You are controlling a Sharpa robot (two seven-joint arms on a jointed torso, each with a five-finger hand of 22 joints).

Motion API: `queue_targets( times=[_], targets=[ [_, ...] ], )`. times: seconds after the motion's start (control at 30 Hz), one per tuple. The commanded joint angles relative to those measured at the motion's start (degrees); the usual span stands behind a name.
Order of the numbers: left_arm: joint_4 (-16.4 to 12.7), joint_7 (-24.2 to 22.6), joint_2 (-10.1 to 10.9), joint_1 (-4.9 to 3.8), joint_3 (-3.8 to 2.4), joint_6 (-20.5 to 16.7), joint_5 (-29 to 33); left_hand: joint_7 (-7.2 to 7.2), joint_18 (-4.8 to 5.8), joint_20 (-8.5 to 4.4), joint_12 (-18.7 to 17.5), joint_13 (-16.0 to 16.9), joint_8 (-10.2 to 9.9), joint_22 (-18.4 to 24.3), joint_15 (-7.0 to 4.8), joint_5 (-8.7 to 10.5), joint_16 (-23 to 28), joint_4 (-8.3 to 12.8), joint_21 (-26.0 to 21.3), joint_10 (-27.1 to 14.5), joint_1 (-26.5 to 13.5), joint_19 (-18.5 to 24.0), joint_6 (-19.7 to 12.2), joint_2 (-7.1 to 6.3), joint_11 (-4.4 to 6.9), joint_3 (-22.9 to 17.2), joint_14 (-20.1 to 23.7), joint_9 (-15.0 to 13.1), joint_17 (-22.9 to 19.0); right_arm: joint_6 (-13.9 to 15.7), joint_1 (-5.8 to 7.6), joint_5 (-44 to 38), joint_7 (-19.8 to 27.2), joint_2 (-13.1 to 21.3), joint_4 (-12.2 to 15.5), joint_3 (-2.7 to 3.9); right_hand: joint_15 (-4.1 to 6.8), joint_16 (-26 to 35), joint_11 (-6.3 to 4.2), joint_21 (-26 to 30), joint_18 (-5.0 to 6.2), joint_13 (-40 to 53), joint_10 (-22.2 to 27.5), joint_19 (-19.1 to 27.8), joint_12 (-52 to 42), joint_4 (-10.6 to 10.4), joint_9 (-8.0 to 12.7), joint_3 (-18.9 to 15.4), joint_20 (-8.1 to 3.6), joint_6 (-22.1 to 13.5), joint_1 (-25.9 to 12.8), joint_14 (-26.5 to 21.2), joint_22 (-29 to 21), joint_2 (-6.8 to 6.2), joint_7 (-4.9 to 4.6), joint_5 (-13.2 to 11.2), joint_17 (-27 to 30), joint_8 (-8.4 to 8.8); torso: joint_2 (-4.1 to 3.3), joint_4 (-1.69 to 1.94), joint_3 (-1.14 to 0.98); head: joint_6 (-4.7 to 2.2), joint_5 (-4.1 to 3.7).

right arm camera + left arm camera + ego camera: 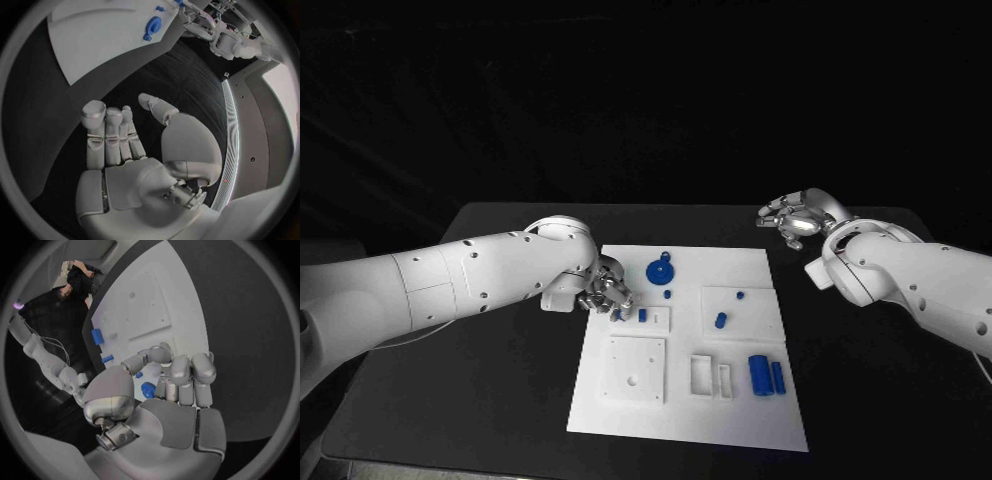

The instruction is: Assemble the parts on the task board

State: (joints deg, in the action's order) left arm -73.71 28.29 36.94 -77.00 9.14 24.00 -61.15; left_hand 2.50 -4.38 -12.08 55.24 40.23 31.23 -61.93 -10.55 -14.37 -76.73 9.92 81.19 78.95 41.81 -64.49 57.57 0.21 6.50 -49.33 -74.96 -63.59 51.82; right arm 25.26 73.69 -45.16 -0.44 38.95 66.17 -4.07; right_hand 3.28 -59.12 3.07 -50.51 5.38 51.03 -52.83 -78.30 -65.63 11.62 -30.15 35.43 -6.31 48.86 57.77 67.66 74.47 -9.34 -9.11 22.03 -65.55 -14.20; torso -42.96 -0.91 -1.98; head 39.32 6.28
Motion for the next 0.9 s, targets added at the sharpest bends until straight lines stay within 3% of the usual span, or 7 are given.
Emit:
queue_targets(
  times=[0.03,0.7,0.9],
  targets=[
    [-0.1,-0.2,0.0,0.06,0.07,1.3,-0.3,-3.06,-7.02,-1.11,0.0,0.1,-0.4,0.1,-0.16,-3.39,-0.3,1.4,0.2,0.0,0.6,0.3,3.3,0.80,0.31,-3.7,0.1,-0.1,0.1,-0.7,-0.04,-0.5,0.4,-0.1,0.1,0.03,-0.10,-0.3,-0.06,0.3,9.62,-0.1,0.5,0.0,-0.2,0.1,-0.1,0.1,-0.52,0.0,0.0,-0.5,0.1,0.10,-0.32,0.4,0.1,0.30,0.01,0.05,0.02,-0.01,0.03],
    [1.0,-0.4,-0.8,0.25,0.22,-0.1,-0.8,-3.04,-7.02,-1.08,0.0,0.1,-0.8,0.1,-0.17,-3.31,-0.2,1.3,0.2,0.0,0.6,0.3,3.5,0.87,0.29,-3.6,0.1,-0.5,0.1,-0.6,-0.05,-0.6,0.3,0.0,0.1,0.03,-0.10,-0.4,-0.05,0.3,9.62,-0.1,0.5,0.0,-0.2,0.1,-0.1,0.1,-0.50,0.0,0.0,-0.5,0.1,0.10,-0.32,0.6,0.1,0.29,-0.03,-0.01,0.00,-0.02,-0.01],
    [1.5,-0.4,-1.5,0.37,0.33,1.2,-1.1,-3.04,-7.03,-1.08,0.1,0.1,-1.0,0.1,-0.18,-3.30,-0.2,1.3,0.3,0.0,0.6,0.3,3.5,0.91,0.29,-3.5,0.1,-0.7,0.1,-0.6,-0.05,-0.6,0.3,-0.1,0.2,0.03,-0.11,-0.4,-0.05,0.3,9.62,-0.1,0.5,0.0,-0.3,0.1,-0.1,0.1,-0.50,0.0,0.0,-0.5,0.1,0.10,-0.33,0.6,0.1,0.29,-0.01,0.02,-0.01,0.04,0.00]
  ],
)
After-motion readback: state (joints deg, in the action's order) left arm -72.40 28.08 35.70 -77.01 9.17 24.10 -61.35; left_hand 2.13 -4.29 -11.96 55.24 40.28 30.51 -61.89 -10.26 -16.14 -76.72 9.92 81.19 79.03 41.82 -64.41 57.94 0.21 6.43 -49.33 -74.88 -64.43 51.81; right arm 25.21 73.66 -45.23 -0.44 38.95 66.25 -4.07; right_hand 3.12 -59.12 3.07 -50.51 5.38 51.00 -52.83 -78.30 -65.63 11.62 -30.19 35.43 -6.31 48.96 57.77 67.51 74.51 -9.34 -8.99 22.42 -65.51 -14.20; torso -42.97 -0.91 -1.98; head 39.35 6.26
